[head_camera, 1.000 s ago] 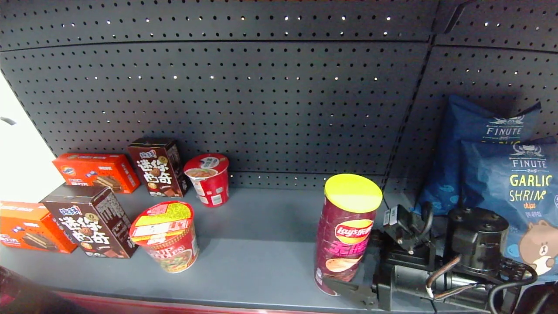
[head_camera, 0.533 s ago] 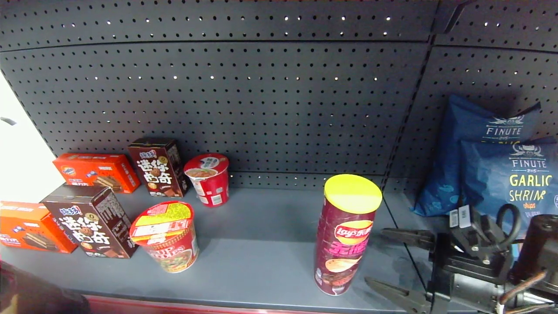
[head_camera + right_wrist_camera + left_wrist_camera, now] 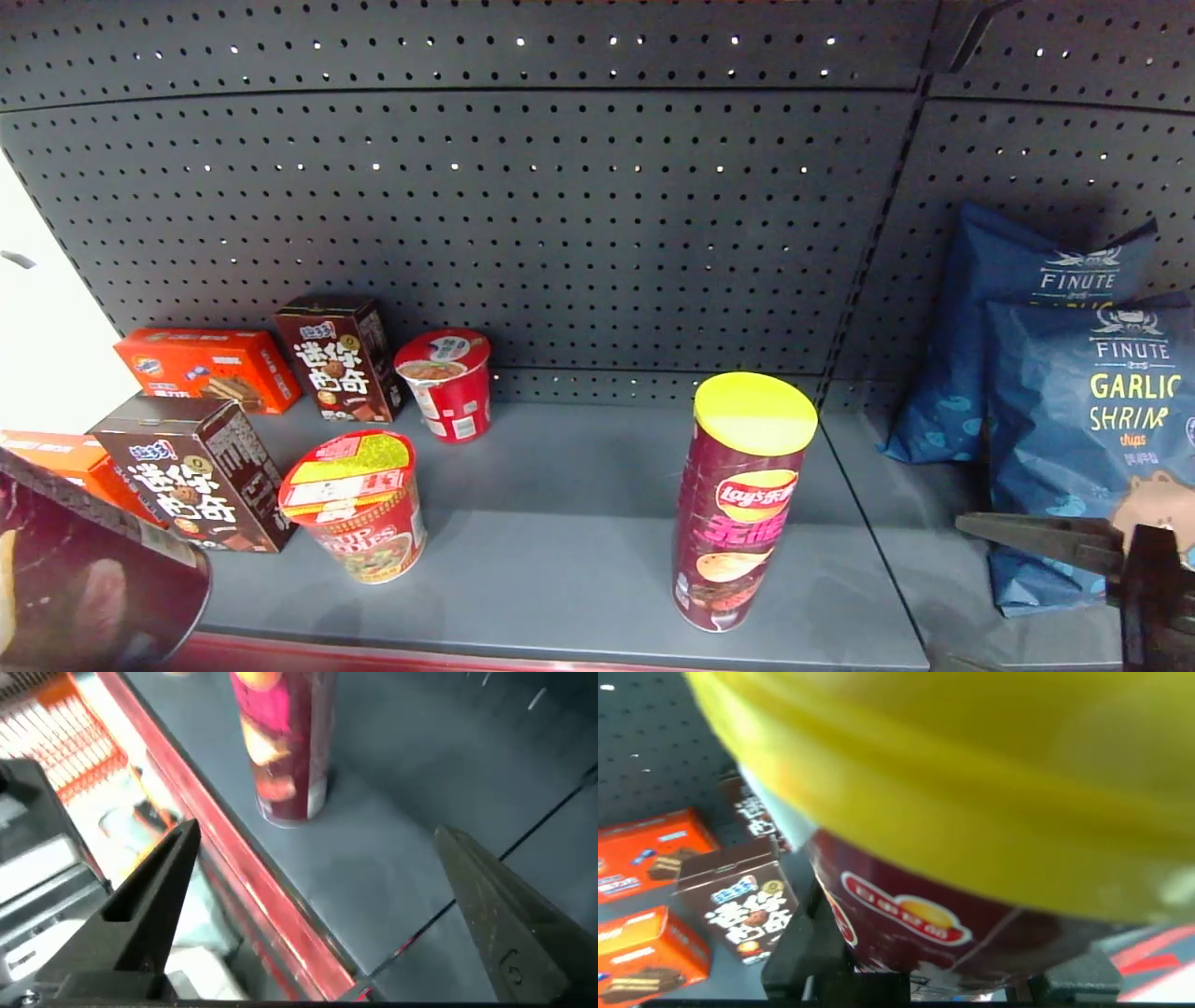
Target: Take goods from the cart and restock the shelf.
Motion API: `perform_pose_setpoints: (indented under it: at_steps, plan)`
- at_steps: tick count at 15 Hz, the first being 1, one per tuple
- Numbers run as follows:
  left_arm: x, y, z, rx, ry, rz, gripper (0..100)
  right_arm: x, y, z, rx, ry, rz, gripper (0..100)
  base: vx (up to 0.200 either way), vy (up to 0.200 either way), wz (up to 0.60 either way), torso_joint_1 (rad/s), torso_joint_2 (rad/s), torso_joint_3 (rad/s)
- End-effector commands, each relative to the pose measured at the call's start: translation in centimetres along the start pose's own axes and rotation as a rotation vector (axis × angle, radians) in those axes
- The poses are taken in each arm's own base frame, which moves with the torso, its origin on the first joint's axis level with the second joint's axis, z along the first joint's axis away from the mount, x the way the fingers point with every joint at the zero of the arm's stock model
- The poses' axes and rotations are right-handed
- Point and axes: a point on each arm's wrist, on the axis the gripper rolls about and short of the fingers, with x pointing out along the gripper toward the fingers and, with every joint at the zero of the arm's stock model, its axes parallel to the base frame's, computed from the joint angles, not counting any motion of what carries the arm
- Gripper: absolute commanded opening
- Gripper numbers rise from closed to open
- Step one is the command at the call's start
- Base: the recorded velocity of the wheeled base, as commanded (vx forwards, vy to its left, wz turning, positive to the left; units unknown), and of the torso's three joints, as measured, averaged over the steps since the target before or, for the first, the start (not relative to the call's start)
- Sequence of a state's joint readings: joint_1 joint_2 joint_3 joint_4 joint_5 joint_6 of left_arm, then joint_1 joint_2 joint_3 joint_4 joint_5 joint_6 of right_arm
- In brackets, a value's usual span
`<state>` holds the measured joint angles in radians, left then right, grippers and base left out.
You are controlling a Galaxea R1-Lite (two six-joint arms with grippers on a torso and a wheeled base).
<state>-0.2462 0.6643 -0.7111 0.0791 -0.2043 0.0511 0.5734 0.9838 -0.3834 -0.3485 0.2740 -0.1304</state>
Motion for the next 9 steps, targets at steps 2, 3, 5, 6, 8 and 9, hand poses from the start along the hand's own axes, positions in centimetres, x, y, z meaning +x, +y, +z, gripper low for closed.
perform_pose_setpoints:
  at_steps: [2,3,5,6,8,9]
  plan:
    - [4.5,-0.9,-0.2,-0.004,0.135,-0.223,0,-3.2,1.1,0.8,-0.035,-0.117,0.005,100,0.0,0.0,0.0,0.0,0.0,0.0]
    - [5.9,-1.4,-0.4,-0.003,0.176,-0.281,0,-3.0,1.1,0.8,-0.034,-0.112,0.004,100,0.0,0.0,0.0,0.0,0.0,0.0]
    - [8.7,-2.2,-0.1,0.0,0.22,-0.316,0,-3.0,1.1,0.7,-0.031,-0.108,0.003,100,0.0,0.0,0.0,0.0,0.0,0.0]
    - [9.5,-2.2,0.0,-0.002,0.231,-0.313,0,-3.0,1.1,0.5,-0.031,-0.105,0.004,100,0.0,0.0,0.0,0.0,0.0,0.0]
    - [13.6,-2.6,0.5,0.002,0.21,-0.296,0,-3.3,1.2,-0.1,-0.024,-0.103,0.004,100,0.0,0.0,0.0,0.0,0.0,0.0]
    - [15.2,-2.8,0.7,0.001,0.201,-0.296,0,-3.5,1.3,-0.2,-0.01,-0.108,0.004,100,0.0,0.0,0.0,0.0,0.0,0.0]
